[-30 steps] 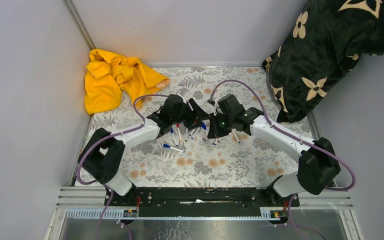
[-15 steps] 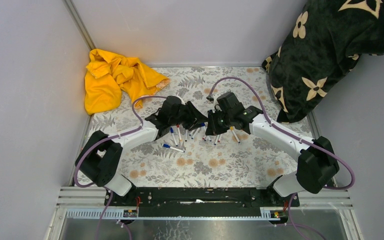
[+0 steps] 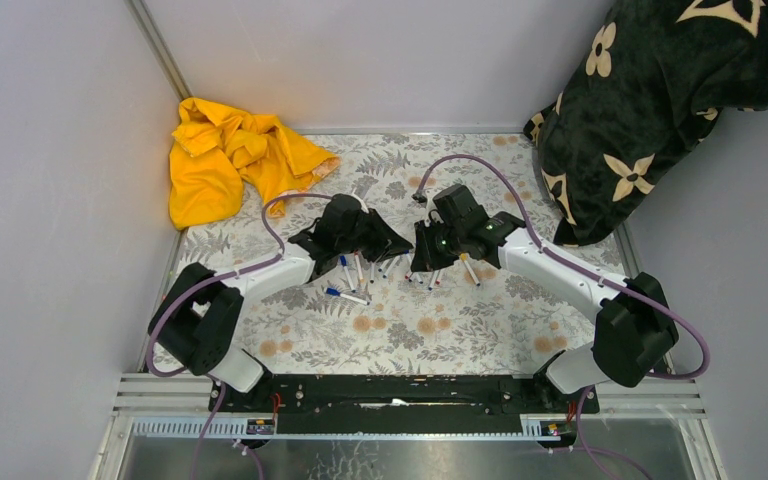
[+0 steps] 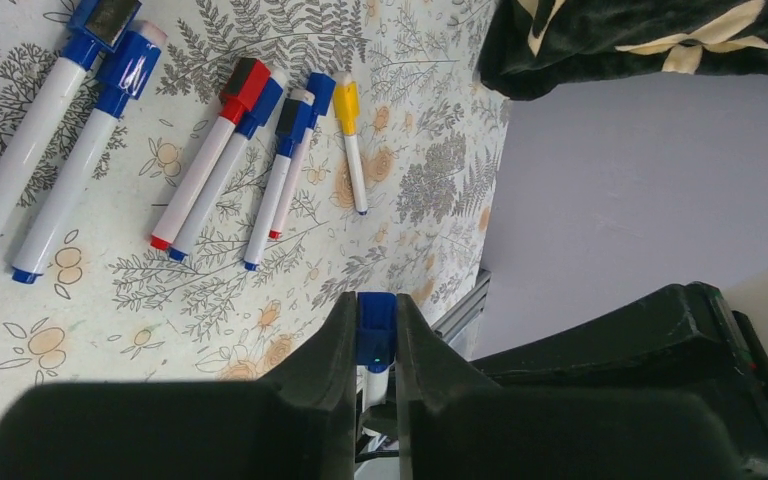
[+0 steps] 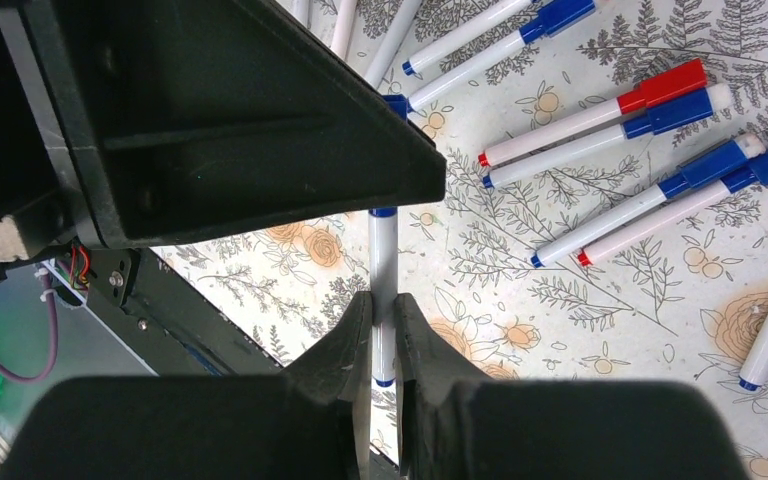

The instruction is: Open the pen caps

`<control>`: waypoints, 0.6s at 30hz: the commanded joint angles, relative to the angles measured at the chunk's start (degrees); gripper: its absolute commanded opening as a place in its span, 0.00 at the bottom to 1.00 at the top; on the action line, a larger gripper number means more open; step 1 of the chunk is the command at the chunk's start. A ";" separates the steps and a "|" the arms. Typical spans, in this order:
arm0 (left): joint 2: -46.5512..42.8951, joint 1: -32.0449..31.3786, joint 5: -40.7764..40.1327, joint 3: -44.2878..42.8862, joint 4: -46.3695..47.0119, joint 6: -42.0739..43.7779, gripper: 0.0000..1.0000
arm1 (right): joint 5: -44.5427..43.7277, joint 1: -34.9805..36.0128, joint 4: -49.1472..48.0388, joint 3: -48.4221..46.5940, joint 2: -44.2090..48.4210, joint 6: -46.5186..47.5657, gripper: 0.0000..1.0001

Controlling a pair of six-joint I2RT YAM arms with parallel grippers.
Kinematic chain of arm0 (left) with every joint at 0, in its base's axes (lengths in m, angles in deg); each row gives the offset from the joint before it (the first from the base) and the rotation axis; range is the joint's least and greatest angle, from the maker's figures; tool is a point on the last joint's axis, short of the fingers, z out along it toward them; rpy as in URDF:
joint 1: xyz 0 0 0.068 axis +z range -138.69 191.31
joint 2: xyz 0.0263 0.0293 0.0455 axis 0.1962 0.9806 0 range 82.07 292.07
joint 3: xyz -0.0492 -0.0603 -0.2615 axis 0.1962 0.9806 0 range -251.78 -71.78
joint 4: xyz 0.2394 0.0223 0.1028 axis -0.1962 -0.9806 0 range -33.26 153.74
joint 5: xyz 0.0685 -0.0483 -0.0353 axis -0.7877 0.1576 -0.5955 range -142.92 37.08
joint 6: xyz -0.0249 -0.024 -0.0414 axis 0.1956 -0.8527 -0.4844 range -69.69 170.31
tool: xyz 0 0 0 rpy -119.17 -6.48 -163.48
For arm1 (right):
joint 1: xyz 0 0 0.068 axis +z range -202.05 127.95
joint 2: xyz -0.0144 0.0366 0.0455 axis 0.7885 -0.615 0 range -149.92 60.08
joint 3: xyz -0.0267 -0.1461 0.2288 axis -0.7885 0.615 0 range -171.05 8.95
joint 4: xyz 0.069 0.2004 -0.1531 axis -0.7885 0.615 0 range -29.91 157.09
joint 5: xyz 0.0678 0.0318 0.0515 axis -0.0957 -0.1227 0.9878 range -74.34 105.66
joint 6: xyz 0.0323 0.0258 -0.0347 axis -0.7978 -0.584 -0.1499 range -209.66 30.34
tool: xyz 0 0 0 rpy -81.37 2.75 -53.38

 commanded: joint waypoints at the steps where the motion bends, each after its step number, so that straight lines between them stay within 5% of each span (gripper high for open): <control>1: -3.24 0.01 0.61 1.07 0.03 -0.67 0.00 | -2.14 0.33 -1.58 -0.99 2.59 0.30 0.07; 5: -3.61 0.00 0.86 1.66 0.68 -2.24 0.00 | -1.67 0.33 -3.03 -0.82 2.86 -0.58 0.20; 18: -3.17 -0.13 2.18 0.28 1.46 -3.93 0.00 | -0.75 0.38 -5.91 -3.24 -1.40 -1.83 0.26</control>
